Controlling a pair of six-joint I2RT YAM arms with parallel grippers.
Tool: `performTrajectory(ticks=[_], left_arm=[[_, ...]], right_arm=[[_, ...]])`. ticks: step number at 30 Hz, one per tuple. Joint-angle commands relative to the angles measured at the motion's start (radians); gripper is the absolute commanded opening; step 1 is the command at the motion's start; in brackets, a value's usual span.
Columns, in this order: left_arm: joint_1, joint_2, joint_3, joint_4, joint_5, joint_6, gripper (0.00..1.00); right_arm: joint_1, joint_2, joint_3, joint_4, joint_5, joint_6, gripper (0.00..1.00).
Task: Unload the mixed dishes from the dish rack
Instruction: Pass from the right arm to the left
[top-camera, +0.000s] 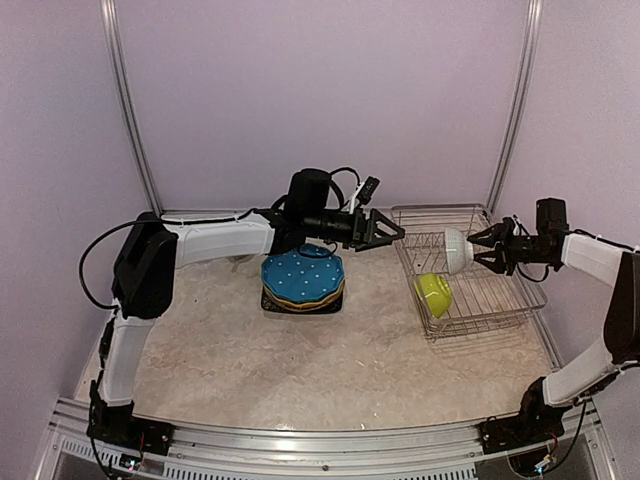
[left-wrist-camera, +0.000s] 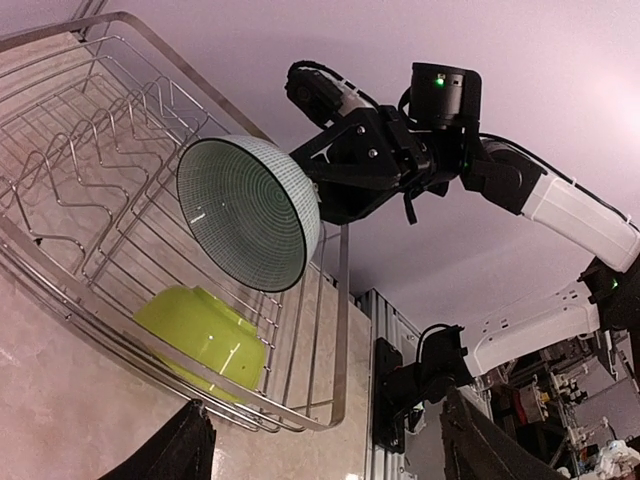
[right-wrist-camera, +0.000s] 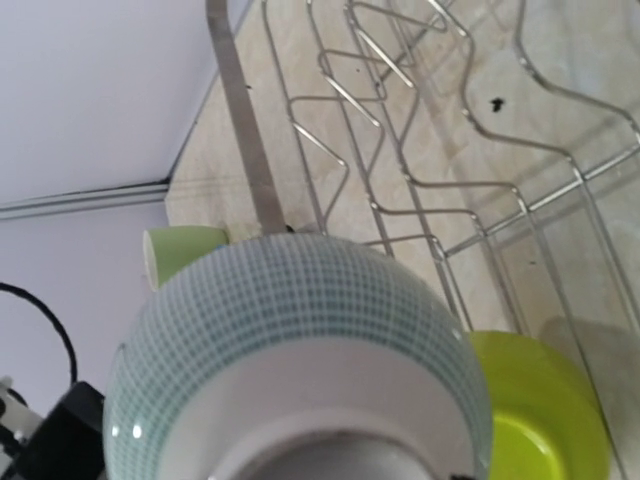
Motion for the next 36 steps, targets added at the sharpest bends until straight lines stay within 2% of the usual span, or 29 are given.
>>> performTrajectory(ticks=[1,19,30,36], left_arm=[[-0.034,0.046,0.063,0.061,0.013,-0.031,0.74],[-0.079,0.205,0.26,0.083,-0.055,-0.1,0.68],[-0.084,0.243,0.278,0.181,-0.021,-0.2,0.44],[-0.084,0.236,0.242,0.27,0.008,-0.277,0.16]], right_arm=[[0.024,-0.035,0.004,0.075,-0.036,0.044,0.3],[0.157,-0.063,0.019,0.12,-0.032,0.129,0.28],[0.23,-0.035,0.032,0.159,-0.026,0.139,0.27],[0.242,-0.024,0.041,0.168,-0.03,0.118,0.27]])
